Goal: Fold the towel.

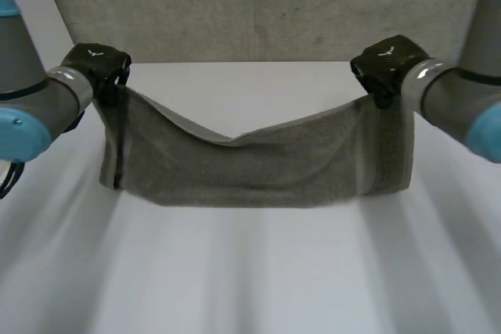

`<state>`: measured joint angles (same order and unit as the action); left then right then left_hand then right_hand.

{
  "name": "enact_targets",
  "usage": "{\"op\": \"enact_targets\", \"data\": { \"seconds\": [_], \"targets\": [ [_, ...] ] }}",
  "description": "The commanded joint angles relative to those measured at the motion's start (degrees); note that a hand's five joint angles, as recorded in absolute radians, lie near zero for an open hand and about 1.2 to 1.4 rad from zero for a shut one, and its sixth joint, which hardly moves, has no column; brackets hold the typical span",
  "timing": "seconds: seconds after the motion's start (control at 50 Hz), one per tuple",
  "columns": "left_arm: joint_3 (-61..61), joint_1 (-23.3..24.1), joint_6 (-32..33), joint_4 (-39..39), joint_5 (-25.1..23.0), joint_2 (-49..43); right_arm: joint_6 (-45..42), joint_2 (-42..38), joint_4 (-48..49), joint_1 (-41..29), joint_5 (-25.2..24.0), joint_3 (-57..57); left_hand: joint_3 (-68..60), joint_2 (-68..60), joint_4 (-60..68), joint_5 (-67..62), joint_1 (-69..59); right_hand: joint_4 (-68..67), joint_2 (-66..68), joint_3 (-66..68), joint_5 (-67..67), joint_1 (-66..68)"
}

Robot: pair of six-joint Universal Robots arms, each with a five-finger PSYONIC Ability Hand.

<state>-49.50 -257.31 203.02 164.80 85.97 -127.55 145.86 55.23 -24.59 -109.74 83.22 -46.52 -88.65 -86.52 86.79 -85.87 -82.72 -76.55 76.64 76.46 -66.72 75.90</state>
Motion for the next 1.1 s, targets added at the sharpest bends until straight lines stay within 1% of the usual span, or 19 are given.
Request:
{"op": "enact_targets", "data": {
  "seconds": [0.02, 0.06, 0.1, 0.16, 0.2, 0.22, 0.26, 0.32, 0.36, 0.44, 0.48, 0.56, 0.66, 0.72, 0.76, 0.78, 0.82, 0.88, 1.1],
  "targets": [
    [19.2, 0.3, -0.9, -0.4, 1.6, -8.8, 0.1, -12.0, 7.1, -2.0, 4.8, 18.6, 8.7, 6.5, -6.8, 15.9, 2.7, -3.5, 3.4, 3.5, -3.3, 4.1],
    [24.6, 0.7, -1.7, -0.2, 2.5, -9.7, 0.4, -13.0, 10.9, -2.2, 6.1, 22.0, 8.7, 6.5, -6.8, 15.9, 2.7, -3.5, 3.4, 3.5, -3.3, 4.1],
    [36.2, 1.8, -6.6, 1.4, 4.8, -10.5, 0.8, -12.7, 21.0, -2.6, 8.5, 25.2, 8.7, 6.5, -6.8, 15.9, 2.7, -3.5, 3.4, 3.5, -3.3, 4.1],
    [41.9, 2.3, -10.6, 3.2, 6.0, -10.4, 0.9, -11.6, 26.7, -2.6, 9.7, 24.6, 8.7, 6.5, -6.8, 15.9, 2.7, -3.5, 3.4, 3.5, -3.3, 4.1],
    [48.8, 2.3, -18.7, 6.4, 6.3, -9.6, 0.9, -6.7, 34.1, -2.3, 10.8, 22.1, 8.7, 6.5, -6.8, 15.9, 2.7, -3.5, 3.4, 3.5, -3.3, 4.1],
    [48.8, 2.3, -18.7, 6.4, 6.3, -9.6, 0.9, -6.7, 34.1, -2.3, 10.8, 22.1, 8.7, 6.5, -6.8, 15.9, 2.7, -3.5, 3.4, 3.5, -3.3, 4.1],
    [49.4, 2.0, -24.2, 8.4, 4.7, -7.9, 0.9, -1.3, 34.0, -1.8, 9.8, 18.8, 8.7, 6.5, -6.8, 15.9, 2.7, -3.5, 3.4, 3.5, -3.3, 4.1],
    [49.1, 2.0, -24.5, 8.7, 3.4, -7.5, 0.9, -0.2, 33.4, -1.7, 8.4, 17.4, 8.7, 6.5, -6.8, 15.9, 2.7, -3.5, 3.4, 3.5, -3.3, 4.1],
    [47.9, 2.0, -24.3, 8.3, 0.2, -8.0, 1.0, 0.4, 30.1, -1.7, 5.6, 15.2, 8.7, 6.5, -6.8, 15.9, 2.7, -3.5, 3.4, 3.5, -3.3, 4.1],
    [44.7, 2.0, -24.2, 6.5, -1.5, -8.9, 0.9, 0.4, 24.4, -1.5, 3.6, 13.2, 8.7, 6.5, -6.8, 15.9, 2.7, -3.5, 3.4, 3.5, -3.3, 4.1],
    [37.7, 1.9, -24.2, 2.3, -2.4, -9.3, 0.6, 0.1, 19.1, -2.1, 2.2, 10.4, 8.7, 6.5, -6.8, 15.9, 2.7, -3.5, 3.4, 3.5, -3.3, 4.1],
    [28.0, 1.2, -24.2, 0.5, -2.7, -9.1, 0.4, 0.0, 15.8, -1.6, 0.5, 4.6, 8.7, 6.5, -6.8, 15.9, 2.7, -3.5, 3.4, 3.5, -3.3, 4.1],
    [6.1, -1.8, -23.3, 6.5, -5.7, -6.9, -0.4, 0.5, 15.4, -1.1, -2.7, -8.9, 8.7, 6.5, -6.8, 15.9, 2.7, -3.5, 3.4, 3.5, -3.3, 4.1],
    [0.8, -2.1, -21.9, 8.9, -6.5, -5.6, -0.8, 0.5, 15.4, -0.7, -2.9, -11.8, 8.7, 6.5, -6.8, 15.9, 2.7, -3.5, 3.4, 3.5, -3.3, 4.1],
    [-9.1, -2.4, -17.3, 12.8, -7.3, -2.6, -1.5, 0.7, 15.4, 0.1, -3.0, -17.5, 8.7, 6.5, -6.8, 15.9, 2.7, -3.5, 3.4, 3.5, -3.3, 4.1],
    [-9.1, -2.4, -17.3, 12.8, -7.3, -2.6, -1.5, 0.7, 15.4, 0.1, -3.0, -17.6, 8.7, 6.5, -6.8, 15.9, 2.7, -3.5, 3.4, 3.5, -3.3, 4.1],
    [-17.8, -3.5, -11.5, 15.3, -7.5, 1.4, -1.6, 1.6, 15.5, 0.6, -3.0, -22.3, 8.7, 6.5, -6.8, 15.9, 2.7, -3.5, 3.4, 3.5, -3.3, 4.1],
    [-25.1, -5.1, -6.8, 16.4, -7.7, 5.4, -1.6, 4.9, 15.6, 1.9, -3.0, -26.8, 8.7, 6.5, -6.8, 15.9, 2.7, -3.5, 3.4, 3.5, -3.3, 4.1],
    [-40.2, -7.6, -0.3, 22.4, -10.2, 15.1, -1.8, 11.0, 15.0, 5.1, -3.3, -35.0, 8.7, 6.5, -6.8, 15.9, 2.7, -3.5, 3.4, 3.5, -3.3, 4.1]
  ]
}}
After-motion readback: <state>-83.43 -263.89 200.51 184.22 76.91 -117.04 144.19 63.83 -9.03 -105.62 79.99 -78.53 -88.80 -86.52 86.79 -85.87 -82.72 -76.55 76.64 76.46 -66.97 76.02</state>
